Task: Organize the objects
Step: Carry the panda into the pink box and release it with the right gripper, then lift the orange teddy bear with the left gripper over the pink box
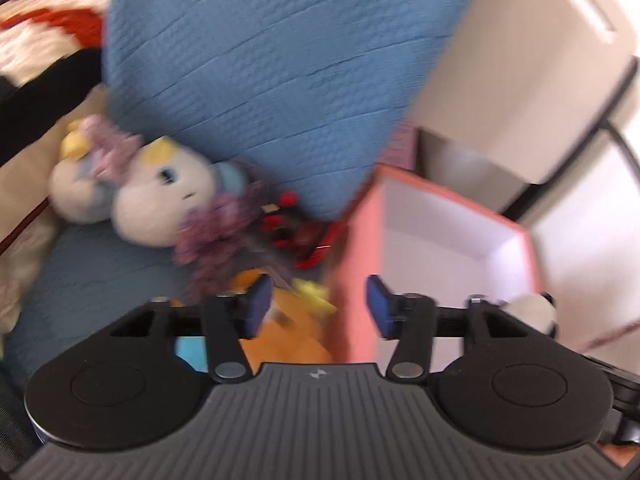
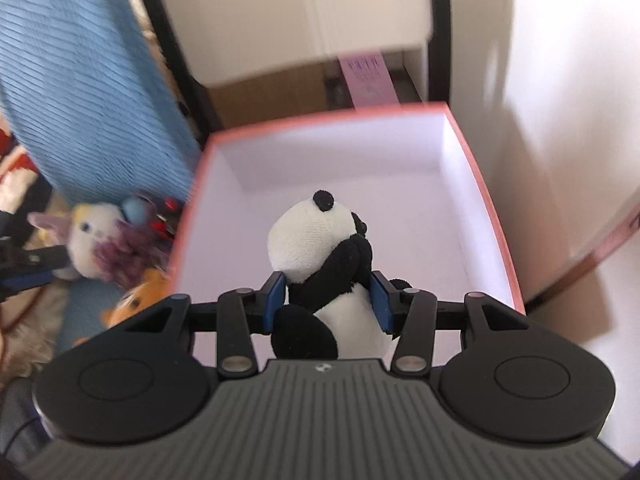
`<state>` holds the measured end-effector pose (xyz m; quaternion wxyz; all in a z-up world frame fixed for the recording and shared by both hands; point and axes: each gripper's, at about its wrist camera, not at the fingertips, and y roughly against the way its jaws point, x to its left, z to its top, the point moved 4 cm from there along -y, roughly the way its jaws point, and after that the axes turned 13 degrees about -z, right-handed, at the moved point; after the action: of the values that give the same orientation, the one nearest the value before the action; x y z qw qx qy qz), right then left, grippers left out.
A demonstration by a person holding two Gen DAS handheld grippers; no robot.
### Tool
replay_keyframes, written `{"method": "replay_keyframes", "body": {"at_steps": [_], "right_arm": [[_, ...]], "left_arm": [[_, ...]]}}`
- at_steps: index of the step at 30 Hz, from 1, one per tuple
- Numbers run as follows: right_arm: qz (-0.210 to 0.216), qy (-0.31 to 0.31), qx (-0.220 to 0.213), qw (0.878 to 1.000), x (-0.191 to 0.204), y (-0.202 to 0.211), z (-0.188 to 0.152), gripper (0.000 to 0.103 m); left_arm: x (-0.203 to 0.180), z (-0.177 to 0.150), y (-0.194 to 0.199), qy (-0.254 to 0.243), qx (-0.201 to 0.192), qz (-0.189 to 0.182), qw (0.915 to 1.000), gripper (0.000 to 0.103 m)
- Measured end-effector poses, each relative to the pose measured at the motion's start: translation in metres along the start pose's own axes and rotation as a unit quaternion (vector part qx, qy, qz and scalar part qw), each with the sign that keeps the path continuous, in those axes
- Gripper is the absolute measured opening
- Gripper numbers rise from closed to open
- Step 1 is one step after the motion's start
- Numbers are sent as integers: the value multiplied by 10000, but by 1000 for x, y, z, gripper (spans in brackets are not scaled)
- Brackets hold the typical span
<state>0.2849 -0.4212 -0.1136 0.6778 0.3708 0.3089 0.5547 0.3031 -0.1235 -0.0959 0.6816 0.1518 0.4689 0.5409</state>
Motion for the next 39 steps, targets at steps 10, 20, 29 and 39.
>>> {"method": "replay_keyframes", "body": {"at_steps": [10, 20, 29, 39], "right_arm": [[-124, -88, 374, 9992, -11, -42, -15, 49], [-112, -117, 414, 9990, -10, -41, -18, 49], [-149, -140, 373, 9991, -5, -34, -20, 49], [-286, -72, 333, 9990, -4, -21, -28, 49]], "left_arm": [[46, -40, -29, -650, 759, 228, 9947, 79], [38, -106, -61, -1683, 1588, 380, 9721, 82], [46, -112, -67, -2411, 1502, 935, 9542, 86], [76, -133, -74, -3290, 1827, 2017, 9043, 81]]}}
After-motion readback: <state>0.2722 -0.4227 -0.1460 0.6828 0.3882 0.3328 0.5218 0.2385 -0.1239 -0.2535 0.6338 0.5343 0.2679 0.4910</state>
